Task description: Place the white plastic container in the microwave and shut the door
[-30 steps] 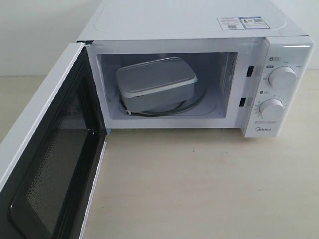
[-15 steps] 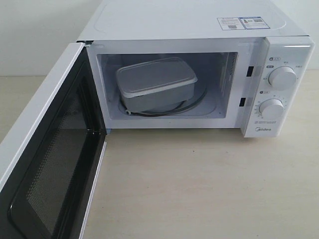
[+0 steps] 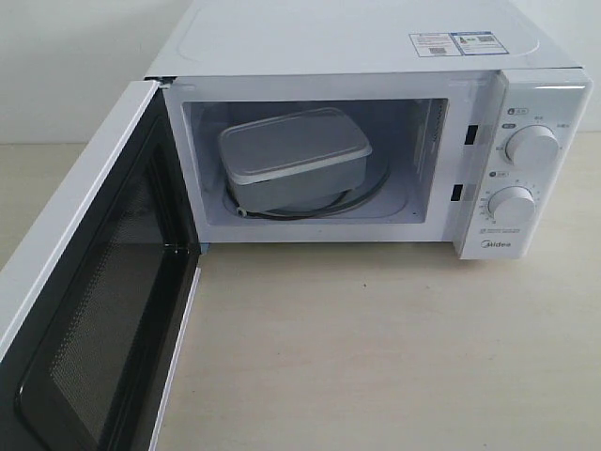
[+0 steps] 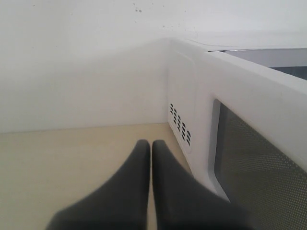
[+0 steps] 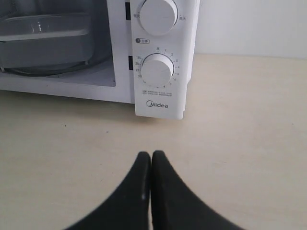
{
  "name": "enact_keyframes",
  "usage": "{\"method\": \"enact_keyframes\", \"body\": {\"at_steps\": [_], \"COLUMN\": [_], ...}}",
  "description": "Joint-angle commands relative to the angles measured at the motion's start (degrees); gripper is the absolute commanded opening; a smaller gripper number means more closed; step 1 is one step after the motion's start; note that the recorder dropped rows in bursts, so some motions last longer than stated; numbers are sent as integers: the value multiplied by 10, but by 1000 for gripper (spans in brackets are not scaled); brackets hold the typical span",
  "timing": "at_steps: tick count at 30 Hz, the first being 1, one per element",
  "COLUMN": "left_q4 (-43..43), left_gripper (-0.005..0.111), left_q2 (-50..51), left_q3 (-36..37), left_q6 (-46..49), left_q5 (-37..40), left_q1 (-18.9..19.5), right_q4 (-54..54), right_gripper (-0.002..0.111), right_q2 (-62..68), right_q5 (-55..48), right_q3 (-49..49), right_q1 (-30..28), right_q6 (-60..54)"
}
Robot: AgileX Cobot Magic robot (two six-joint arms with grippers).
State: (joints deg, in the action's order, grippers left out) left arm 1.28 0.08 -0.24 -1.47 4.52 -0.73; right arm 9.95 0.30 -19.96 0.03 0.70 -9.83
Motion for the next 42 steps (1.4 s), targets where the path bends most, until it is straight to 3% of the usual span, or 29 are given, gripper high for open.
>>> {"method": "enact_keyframes", "body": {"at_steps": [1, 24, 32, 39, 42], "left_q4": [0, 0, 0, 0, 0], "left_gripper": [4, 4, 4, 4, 4], "left_q2": [-1, -1, -1, -1, 3], "left_q3": [2, 2, 2, -104, -178], "left_q6": [-5, -5, 0, 0, 0], "left_q5": [-2, -3, -123, -110, -42], "left_q1": [2, 2, 2, 2, 2], "right_q4": [0, 0, 0, 0, 0], "right_gripper": [0, 0, 0, 0, 0], "right_q2": [-3, -3, -3, -3, -3], "right_q5": [0, 0, 0, 0, 0], "right_q3": [0, 0, 0, 0, 0], "right_q1": [-2, -2, -2, -2, -2], "right_q6": [5, 6, 7, 7, 7]}}
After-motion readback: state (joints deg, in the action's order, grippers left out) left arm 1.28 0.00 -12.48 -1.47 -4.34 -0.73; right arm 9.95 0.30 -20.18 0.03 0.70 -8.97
